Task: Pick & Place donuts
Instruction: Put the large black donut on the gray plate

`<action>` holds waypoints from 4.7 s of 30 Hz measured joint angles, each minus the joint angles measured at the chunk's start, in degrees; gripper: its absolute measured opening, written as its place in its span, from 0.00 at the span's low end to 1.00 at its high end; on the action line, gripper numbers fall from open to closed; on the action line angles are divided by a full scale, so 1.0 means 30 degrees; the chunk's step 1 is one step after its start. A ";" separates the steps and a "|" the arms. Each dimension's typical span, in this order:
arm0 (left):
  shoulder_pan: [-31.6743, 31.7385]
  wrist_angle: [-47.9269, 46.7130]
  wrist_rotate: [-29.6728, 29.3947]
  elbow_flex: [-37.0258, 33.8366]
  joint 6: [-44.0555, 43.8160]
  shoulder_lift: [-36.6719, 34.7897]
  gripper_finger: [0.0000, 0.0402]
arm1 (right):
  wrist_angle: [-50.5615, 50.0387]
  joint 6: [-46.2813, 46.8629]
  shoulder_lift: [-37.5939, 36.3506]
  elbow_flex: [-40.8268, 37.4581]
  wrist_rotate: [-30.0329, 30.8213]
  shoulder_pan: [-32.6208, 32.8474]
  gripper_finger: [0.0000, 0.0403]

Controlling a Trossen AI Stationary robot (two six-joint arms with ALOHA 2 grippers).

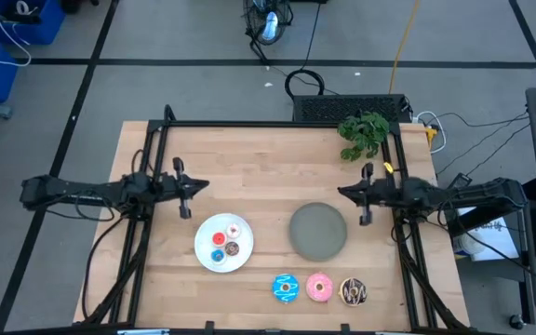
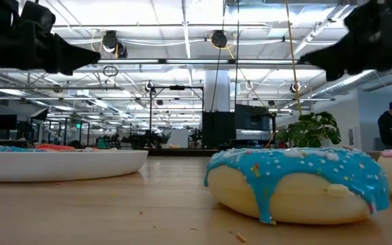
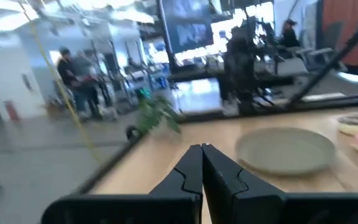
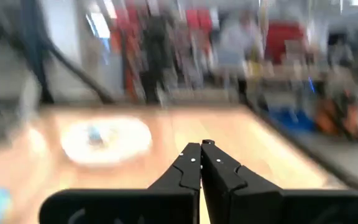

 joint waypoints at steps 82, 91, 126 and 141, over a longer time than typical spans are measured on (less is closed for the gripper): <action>-0.0002 0.0750 -0.5019 0.0015 0.0773 0.0030 0.08 | -2.3208 2.0505 2.5842 1.8813 -0.2978 1.5526 0.55; -0.0002 0.0741 -0.5025 0.0015 0.0675 0.0036 0.08 | -2.0650 2.0617 2.5749 1.6889 -0.3736 1.5511 0.52; -0.0002 0.0706 -0.5017 0.0015 0.0791 0.0029 0.08 | -2.7611 1.7075 2.1756 2.4007 -0.1291 1.2602 0.03; -0.0002 0.0021 -0.5021 0.0015 0.0451 0.0033 0.08 | -2.8402 1.6726 2.1895 2.4155 -0.1784 1.1963 0.02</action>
